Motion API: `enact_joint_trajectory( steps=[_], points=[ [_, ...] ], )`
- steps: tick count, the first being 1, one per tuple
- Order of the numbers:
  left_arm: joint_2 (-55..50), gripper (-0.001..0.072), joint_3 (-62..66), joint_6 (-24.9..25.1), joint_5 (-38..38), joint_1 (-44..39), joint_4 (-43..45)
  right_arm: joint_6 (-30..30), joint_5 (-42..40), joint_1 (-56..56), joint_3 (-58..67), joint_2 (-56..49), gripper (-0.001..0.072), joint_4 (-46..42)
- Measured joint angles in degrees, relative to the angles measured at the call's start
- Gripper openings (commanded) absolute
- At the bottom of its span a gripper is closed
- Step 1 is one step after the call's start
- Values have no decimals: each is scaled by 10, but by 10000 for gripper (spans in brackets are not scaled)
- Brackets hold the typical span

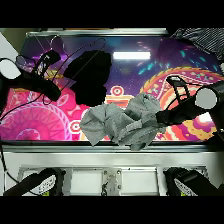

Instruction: Fold the clothes and pants, and hang the long-sleeved shirts on hangers.

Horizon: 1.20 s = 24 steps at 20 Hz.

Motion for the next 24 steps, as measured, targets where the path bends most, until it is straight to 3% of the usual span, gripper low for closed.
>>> enact_joint_trajectory(
  steps=[2,6,10,16,24],
  points=[
    [45,16,-36,45,-21,11,-12,0,0,0,0,0,23,0],
    [139,15,-102,198,-99,20,-65,0,0,0,0,0,23,0],
    [221,15,-169,261,-149,13,-123,0,0,0,0,0,23,0],
    [263,15,-247,265,-173,-59,-147,0,0,0,0,0,23,0],
    [179,15,-267,218,-138,-147,-146,-1,1,-1,0,0,24,-7]
  ],
)
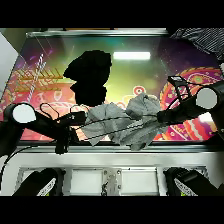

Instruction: Fold the clothes and pants, and hang the long-sleeved shirts on hangers.

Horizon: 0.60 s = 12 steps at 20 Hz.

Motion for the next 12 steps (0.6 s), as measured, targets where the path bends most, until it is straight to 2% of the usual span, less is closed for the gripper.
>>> enact_joint_trajectory(
  steps=[5,12],
  points=[
    [-41,14,-1,-9,12,-5,-6,0,1,0,0,0,24,1],
    [26,15,-1,-15,16,51,-25,0,-5,1,0,0,24,22]
  ],
)
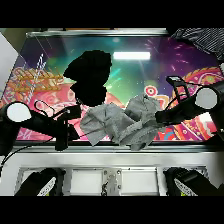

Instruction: Fold the clothes and pants, and hang the long-sleeved shirts on hangers.

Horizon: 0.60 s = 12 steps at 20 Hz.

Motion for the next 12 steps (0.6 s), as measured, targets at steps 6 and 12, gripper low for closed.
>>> enact_joint_trajectory(
  steps=[6,12],
  points=[
    [28,14,-16,6,-28,14,16,-6,-1,-1,1,0,23,-11],
    [31,15,-66,7,-24,15,17,-17,-9,-9,17,0,23,-15]
  ],
)
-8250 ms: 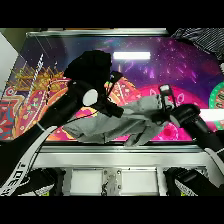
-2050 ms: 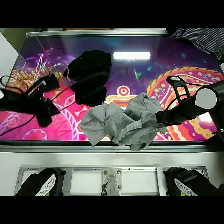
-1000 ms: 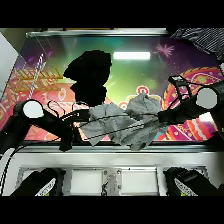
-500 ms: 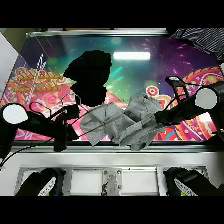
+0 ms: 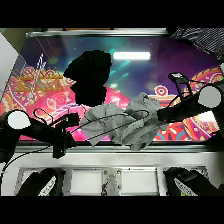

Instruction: Fold the clothes and pants, and hang the long-sleeved shirts on hangers.

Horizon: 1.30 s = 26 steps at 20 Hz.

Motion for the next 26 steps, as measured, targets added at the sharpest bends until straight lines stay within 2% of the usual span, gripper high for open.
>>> enact_joint_trajectory(
  steps=[3,8,16,26],
  points=[
    [-9,14,-10,0,6,-14,0,0,-2,-1,3,0,22,-2],
    [-60,15,-11,-12,37,-84,-1,11,-4,-2,4,0,22,-2],
    [-171,14,80,-50,82,-124,0,13,-1,-2,10,0,22,-6],
    [-258,14,133,-19,110,-159,-8,-22,12,3,119,-51,21,-22]
  ],
)
